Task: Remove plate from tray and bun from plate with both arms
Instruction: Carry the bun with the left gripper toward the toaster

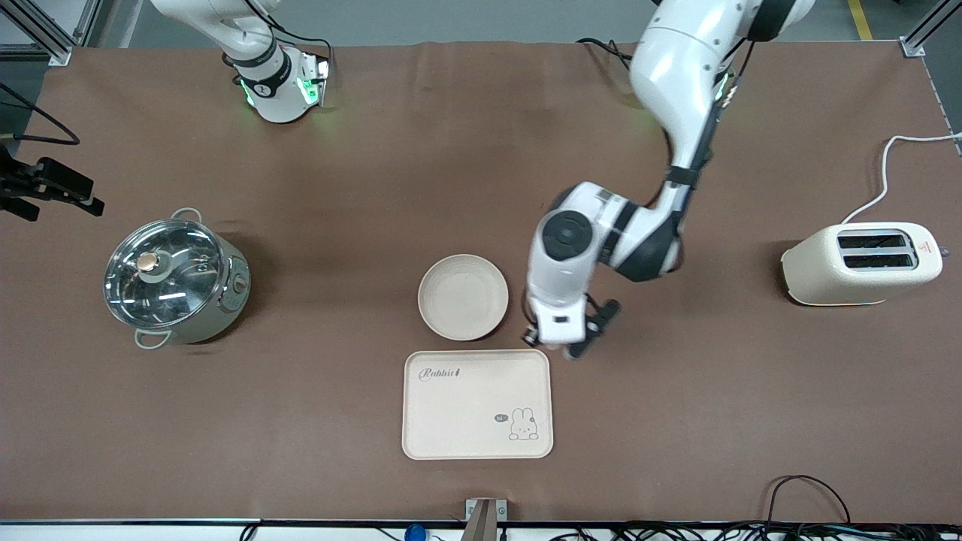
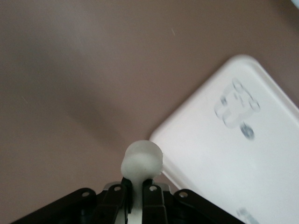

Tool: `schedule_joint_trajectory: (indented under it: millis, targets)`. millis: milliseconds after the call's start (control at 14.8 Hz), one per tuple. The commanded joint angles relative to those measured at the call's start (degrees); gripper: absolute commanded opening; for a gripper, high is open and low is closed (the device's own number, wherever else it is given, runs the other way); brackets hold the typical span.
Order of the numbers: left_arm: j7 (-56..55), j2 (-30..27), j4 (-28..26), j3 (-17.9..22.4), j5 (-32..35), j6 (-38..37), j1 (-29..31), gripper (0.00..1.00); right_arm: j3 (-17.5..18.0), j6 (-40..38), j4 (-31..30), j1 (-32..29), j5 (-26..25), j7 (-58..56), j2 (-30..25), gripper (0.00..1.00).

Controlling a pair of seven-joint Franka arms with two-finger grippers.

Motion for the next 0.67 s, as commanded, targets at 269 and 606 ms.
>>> schedule_joint_trajectory:
  millis: [269, 606]
  targets:
    - [12.5, -1.3, -7.6, -1.0, -0.4, -2.7, 13.2, 0.02, 0.2, -0.8, 1.3, 0.3, -1.5, 0.9, 1.3, 1.00]
    - [20.9, 2.4, -9.9, -1.1, -1.9, -1.1, 20.7, 0.14, 0.2, -3.0, 1.4, 1.1, -1.5, 1.7, 1.2, 1.00]
